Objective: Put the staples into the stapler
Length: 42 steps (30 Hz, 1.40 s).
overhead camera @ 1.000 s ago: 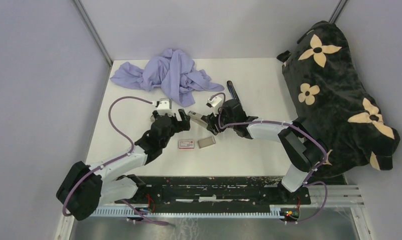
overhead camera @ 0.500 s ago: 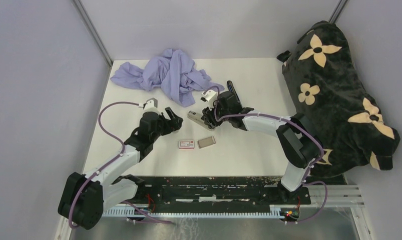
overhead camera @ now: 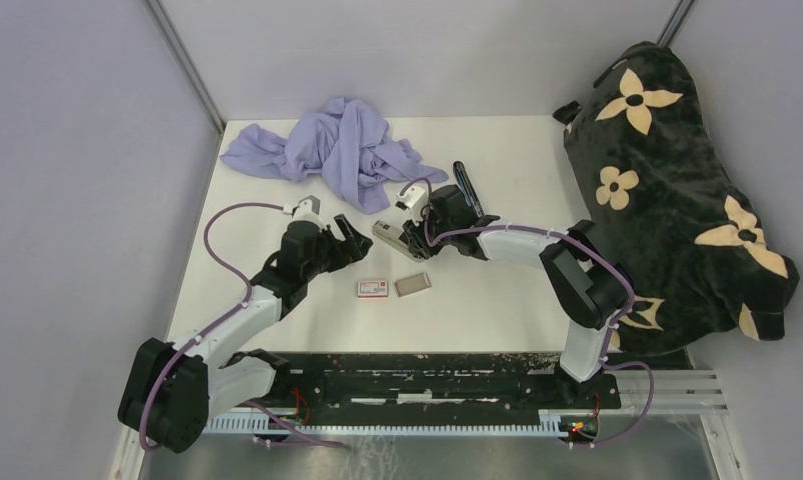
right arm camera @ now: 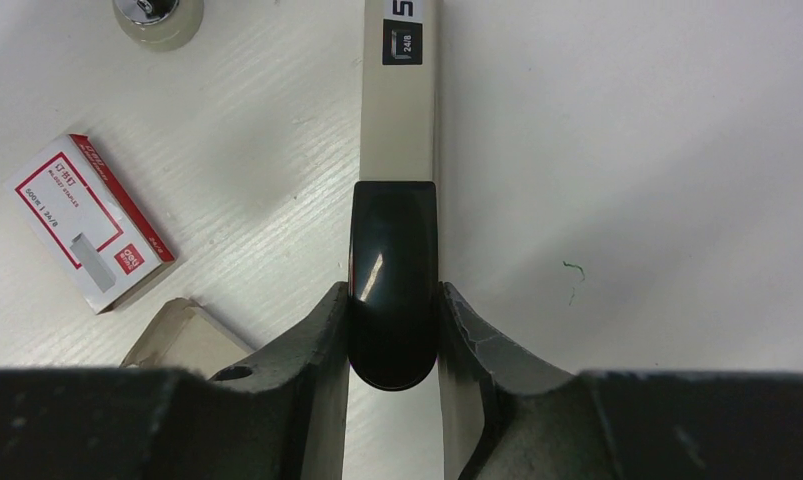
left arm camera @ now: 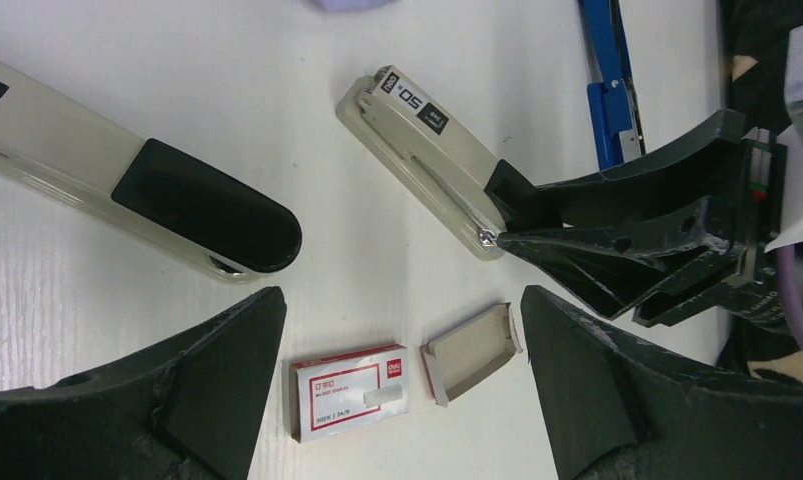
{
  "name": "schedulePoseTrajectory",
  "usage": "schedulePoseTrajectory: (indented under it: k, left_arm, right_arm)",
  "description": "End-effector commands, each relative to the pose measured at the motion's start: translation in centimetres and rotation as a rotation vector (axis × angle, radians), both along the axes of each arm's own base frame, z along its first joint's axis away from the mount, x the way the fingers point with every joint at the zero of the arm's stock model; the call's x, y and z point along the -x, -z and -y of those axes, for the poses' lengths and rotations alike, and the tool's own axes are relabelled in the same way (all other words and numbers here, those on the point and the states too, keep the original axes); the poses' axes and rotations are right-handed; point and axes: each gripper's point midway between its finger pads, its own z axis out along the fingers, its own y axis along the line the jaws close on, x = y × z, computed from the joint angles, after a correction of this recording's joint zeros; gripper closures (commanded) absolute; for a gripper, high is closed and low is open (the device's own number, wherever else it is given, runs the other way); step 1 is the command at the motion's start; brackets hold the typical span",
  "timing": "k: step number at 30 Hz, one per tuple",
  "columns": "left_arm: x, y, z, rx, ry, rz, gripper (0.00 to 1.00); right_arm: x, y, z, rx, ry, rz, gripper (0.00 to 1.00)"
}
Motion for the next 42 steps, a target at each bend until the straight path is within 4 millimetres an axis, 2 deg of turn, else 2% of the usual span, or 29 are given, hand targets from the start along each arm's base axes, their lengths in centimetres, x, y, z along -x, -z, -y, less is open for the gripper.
schedulePoseTrajectory:
  k: [1, 16, 19, 24, 28, 33, 38, 40, 42]
  left_arm:
    - [-1.4, -3.2, 0.9, 0.077, -0.007, 0.060, 0.06]
    - [-1.6, -3.3, 0.9, 0.093, -0.028, 0.051, 0.06]
    - [-1.7, -3.5, 0.8, 0.096, -0.031, 0.053, 0.06]
    - [-1.8, -4.5, 0.3, 0.087, -0.052, 0.075, 0.06]
    - [-1.9, -4.7, -2.2, 0.044, -0.169, 0.066, 0.06]
    - [-1.7, -4.5, -4.8, 0.035, -0.269, 0.054, 0.06]
    - [-1.5, -4.6, -5.9, 0.039, -0.299, 0.049, 0.05]
    - [-1.5, -4.8, -6.1, 0.037, -0.298, 0.053, 0.05]
    - [-1.5, -5.1, -6.1, 0.036, -0.294, 0.060, 0.05]
  right_arm:
    - [1.5, 3.6, 0.9, 0.098, -0.014, -0.084, 0.93]
    - [2.7, 7.2, 1.9, 0.195, 0.018, -0.119, 0.96]
    - [2.7, 6.7, 1.4, 0.183, 0.013, -0.110, 0.96]
    - [2.5, 3.6, -1.2, 0.118, -0.021, -0.064, 0.93]
    - [2.1, 1.6, -4.2, 0.038, -0.023, -0.045, 0.90]
    - [1.5, 0.6, -7.8, -0.038, -0.008, -0.031, 0.87]
    - [0.7, -0.3, -11.2, -0.090, -0.004, -0.005, 0.85]
    - [0.6, -0.8, -12.3, -0.108, -0.008, 0.006, 0.81]
    - [0.5, -1.4, -12.8, -0.124, -0.011, 0.011, 0.72]
